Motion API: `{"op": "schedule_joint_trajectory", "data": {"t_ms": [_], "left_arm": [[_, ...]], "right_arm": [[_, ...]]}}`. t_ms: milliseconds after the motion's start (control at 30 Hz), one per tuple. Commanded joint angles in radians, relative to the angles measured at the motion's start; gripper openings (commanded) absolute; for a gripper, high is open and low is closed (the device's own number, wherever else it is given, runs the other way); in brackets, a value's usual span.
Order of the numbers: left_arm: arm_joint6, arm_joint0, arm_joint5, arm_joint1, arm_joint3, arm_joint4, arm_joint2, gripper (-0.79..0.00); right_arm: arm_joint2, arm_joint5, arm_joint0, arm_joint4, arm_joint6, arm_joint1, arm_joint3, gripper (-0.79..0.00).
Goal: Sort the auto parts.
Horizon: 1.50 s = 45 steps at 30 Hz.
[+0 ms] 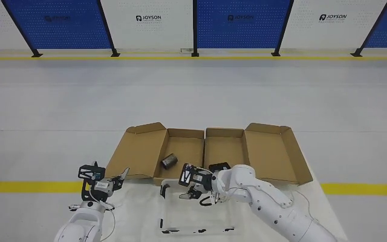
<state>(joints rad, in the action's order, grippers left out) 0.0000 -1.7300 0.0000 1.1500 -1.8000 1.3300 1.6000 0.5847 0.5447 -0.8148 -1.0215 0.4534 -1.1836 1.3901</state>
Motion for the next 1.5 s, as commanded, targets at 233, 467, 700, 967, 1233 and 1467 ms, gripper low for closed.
{"op": "schedule_joint_trajectory", "data": {"t_ms": [233, 467, 700, 967, 1233, 1467], "left_arm": [[0.000, 0.000, 0.000, 0.000, 0.000, 0.000, 0.000, 0.000], [0.000, 0.000, 0.000, 0.000, 0.000, 0.000, 0.000, 0.000], [0.000, 0.000, 0.000, 0.000, 0.000, 0.000, 0.000, 0.000], [0.000, 0.000, 0.000, 0.000, 0.000, 0.000, 0.000, 0.000], [0.000, 0.000, 0.000, 0.000, 0.000, 0.000, 0.000, 0.000], [0.000, 0.000, 0.000, 0.000, 0.000, 0.000, 0.000, 0.000]], "right_arm": [[0.025, 0.028, -0.017, 0.046, -0.009, 0.005, 0.024, 0.000], [0.025, 0.028, -0.017, 0.046, -0.009, 0.005, 0.024, 0.000], [0.025, 0.028, -0.017, 0.046, -0.009, 0.005, 0.024, 0.000], [0.052, 0.079, -0.091, -0.015, -0.050, 0.027, 0.051, 0.000], [0.181, 0.116, -0.286, -0.190, -0.186, 0.103, 0.150, 0.000], [0.310, 0.175, -0.434, -0.283, -0.279, 0.161, 0.214, 0.000]]}}
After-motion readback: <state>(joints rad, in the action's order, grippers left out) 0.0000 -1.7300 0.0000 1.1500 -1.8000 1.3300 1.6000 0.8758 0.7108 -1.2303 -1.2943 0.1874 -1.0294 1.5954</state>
